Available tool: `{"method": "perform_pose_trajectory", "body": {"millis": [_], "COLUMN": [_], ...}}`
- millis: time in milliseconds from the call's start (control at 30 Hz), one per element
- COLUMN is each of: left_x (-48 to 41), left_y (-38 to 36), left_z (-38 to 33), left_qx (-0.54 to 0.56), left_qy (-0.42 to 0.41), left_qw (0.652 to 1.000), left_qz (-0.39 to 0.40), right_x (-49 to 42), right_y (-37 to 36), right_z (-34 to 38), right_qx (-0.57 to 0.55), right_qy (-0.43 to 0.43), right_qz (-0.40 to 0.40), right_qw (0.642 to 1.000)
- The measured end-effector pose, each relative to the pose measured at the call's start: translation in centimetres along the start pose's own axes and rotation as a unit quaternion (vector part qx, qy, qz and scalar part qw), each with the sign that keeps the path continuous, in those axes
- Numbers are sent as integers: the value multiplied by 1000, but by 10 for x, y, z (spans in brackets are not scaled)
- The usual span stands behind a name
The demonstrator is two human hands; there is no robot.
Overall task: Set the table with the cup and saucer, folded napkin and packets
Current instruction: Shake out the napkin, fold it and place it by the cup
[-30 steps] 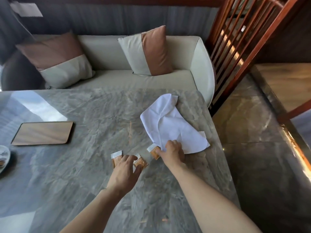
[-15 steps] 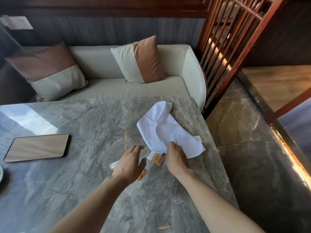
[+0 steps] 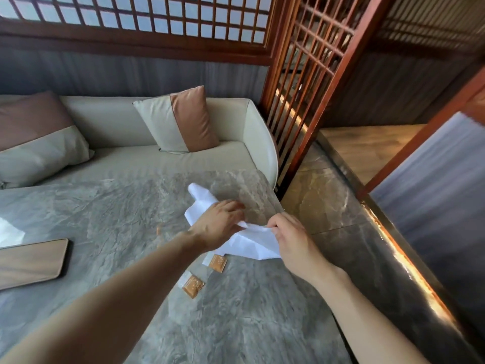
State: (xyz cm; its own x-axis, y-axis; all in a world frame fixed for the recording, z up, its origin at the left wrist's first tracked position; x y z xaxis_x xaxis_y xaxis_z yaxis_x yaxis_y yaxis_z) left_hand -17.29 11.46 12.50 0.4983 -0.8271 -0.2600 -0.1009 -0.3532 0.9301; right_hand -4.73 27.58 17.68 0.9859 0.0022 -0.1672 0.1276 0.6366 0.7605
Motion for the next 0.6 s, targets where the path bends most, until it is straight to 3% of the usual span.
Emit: {"method": "perform_pose_trajectory", "body": {"millis": [200,433,600], "left_x": [-14,8,31], "left_y": [50,109,166], "left_z": [15,25,39], "left_qx": [21,196,206], "left_qy": [14,76,118], "left_qw": [1000,977,971], "left_qz": [5,38,19], "right_x": [10,1,-22], "right_y": [62,110,129], "right_z": [-6,13,30], "right_qx": [-28,-26,-69], "right_qy": [-102,-90,-98], "right_qz": [-89,-172,-205], "right_qw": [990,981,971]}}
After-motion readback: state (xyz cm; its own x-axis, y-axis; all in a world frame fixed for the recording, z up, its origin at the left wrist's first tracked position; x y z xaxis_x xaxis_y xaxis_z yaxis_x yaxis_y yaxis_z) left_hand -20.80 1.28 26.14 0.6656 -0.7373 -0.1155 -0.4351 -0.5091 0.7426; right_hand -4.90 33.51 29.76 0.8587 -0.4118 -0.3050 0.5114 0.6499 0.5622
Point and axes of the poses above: each hand's wrist, its own x-axis away from the middle knuckle, its own y-axis out of the back of the hand, z = x × y, the point moved 4 cm from there along -x, towards the middle knuckle, and after that the axes turned 6 degrees about -x, right-handed, at the moved point
